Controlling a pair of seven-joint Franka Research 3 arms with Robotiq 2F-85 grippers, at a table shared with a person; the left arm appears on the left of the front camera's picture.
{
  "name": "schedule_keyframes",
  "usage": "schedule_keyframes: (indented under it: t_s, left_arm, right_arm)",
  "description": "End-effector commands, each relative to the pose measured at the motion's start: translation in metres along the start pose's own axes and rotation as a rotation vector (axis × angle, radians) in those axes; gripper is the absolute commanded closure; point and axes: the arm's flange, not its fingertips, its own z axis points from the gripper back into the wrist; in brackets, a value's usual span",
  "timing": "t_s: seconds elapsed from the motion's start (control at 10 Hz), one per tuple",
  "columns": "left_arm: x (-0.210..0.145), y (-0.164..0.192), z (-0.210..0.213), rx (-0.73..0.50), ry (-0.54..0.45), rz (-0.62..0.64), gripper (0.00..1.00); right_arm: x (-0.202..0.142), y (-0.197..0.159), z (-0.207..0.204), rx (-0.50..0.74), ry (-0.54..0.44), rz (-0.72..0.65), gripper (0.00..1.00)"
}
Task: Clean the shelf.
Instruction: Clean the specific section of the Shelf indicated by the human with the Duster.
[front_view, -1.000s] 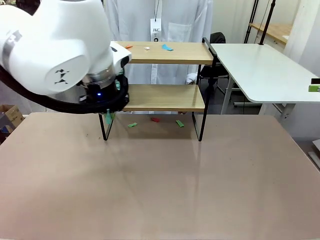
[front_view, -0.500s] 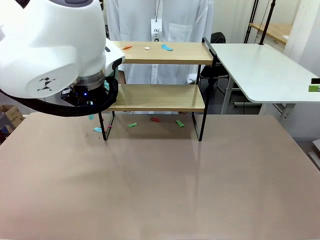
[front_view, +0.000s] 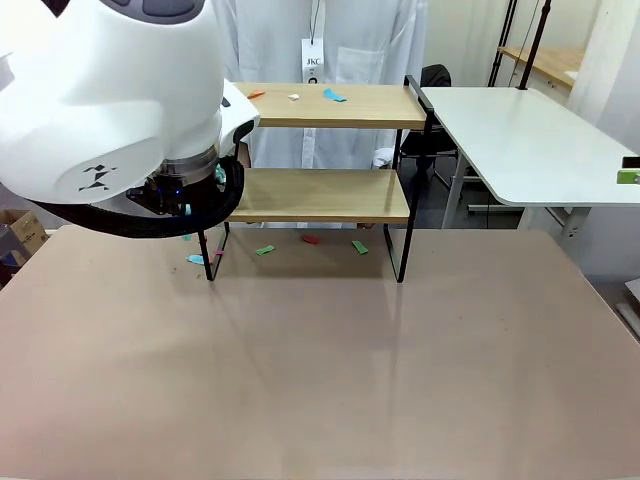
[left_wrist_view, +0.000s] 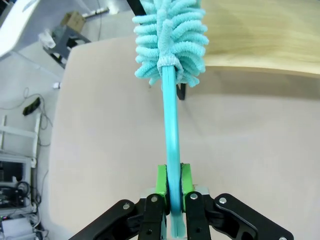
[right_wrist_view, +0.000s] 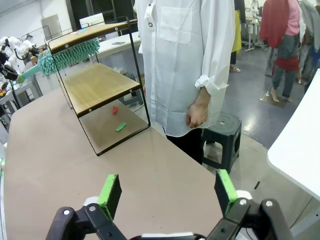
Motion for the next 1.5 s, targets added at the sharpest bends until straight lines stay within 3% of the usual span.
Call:
schedule_keyframes:
  t_s: [0.0, 0.2, 0.5, 0.9, 1.1, 1.2, 1.4]
  left_arm:
    - [-0.004, -0.002, 0.017, -0.044, -0.068, -0.102, 0.87]
    - [-0.01, 0.014, 0.031, -0.134, -0.037, -0.207, 0.87]
    - [-0.021, 0.033, 0.044, -0.29, 0.094, -0.445, 0.87]
    - [-0.022, 0.062, 0.051, -0.661, 0.169, -0.744, 0.87]
    - [-0.016, 0.089, 0.043, -0.861, 0.208, -0.804, 0.87]
    - [-0.016, 0.1, 0.046, -0.914, 0.215, -0.846, 0.87]
    - [-0.019, 0.126, 0.061, -0.87, 0.299, -0.876, 0.87]
  right_arm:
    - [0.003, 0.001, 0.0, -0.001, -0.001, 0.006, 0.0]
    - [0.003, 0.001, 0.0, -0.001, -0.001, 0.006, 0.0]
    - [0.003, 0.001, 0.0, -0.001, -0.001, 0.006, 0.0]
    - [0.003, 0.001, 0.0, -0.001, -0.001, 0.006, 0.0]
    - [0.003, 0.001, 0.0, -0.001, -0.001, 0.006, 0.0]
    - [0.003, 0.001, 0.0, -0.001, -0.001, 0.006, 0.0]
    - [0.003, 0.001, 0.0, -0.001, -0.001, 0.006, 0.0]
